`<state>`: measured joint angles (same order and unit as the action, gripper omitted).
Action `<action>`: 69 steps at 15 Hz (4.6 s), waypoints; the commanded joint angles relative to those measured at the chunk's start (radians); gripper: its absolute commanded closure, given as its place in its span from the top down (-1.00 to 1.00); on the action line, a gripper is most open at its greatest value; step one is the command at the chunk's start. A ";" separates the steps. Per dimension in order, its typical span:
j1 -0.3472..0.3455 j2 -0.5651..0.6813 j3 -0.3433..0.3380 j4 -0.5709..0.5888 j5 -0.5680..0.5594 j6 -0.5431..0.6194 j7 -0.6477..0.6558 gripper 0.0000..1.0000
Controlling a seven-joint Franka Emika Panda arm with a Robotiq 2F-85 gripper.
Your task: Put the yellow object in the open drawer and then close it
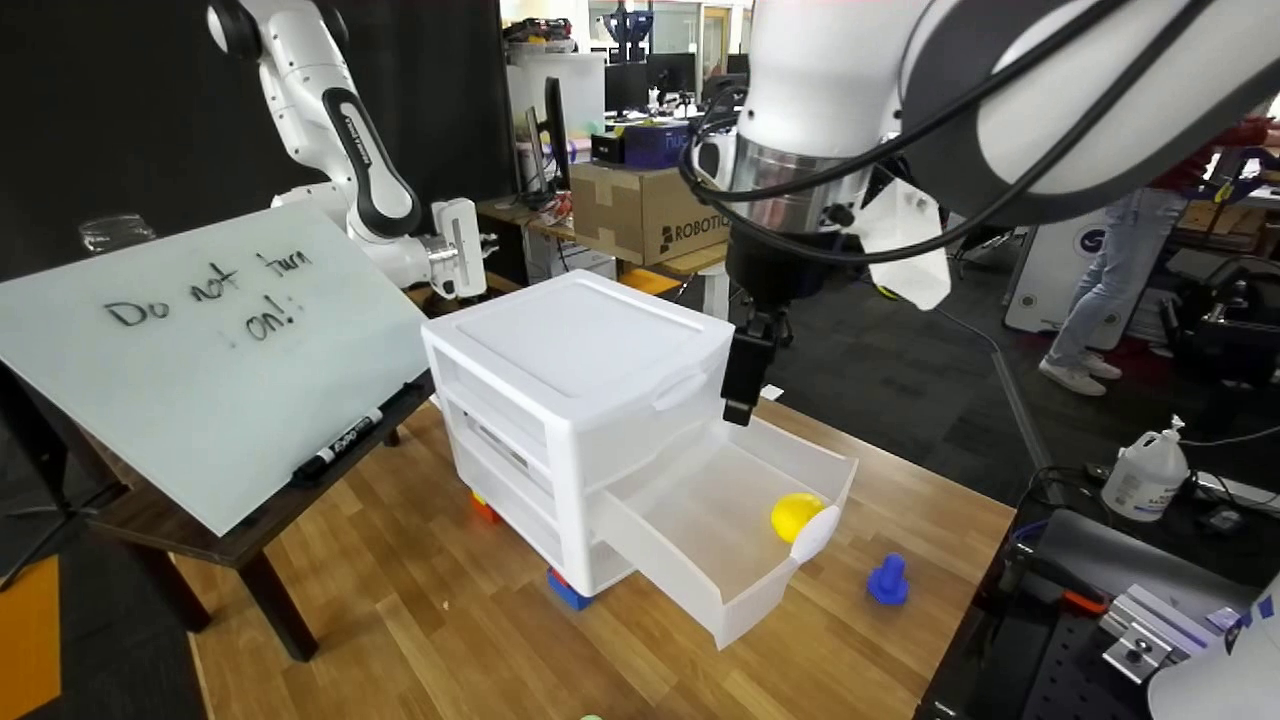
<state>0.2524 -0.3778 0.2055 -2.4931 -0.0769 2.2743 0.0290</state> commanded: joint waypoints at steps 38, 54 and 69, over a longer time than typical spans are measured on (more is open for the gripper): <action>-0.126 -0.404 0.068 -0.287 0.101 -0.032 0.454 1.00; -0.170 -0.539 0.066 -0.280 0.157 -0.158 0.584 1.00; -0.315 -0.460 0.007 -0.296 0.144 -0.167 0.601 1.00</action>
<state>-0.0245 -0.8680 0.2330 -2.7915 0.0641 2.1170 0.6279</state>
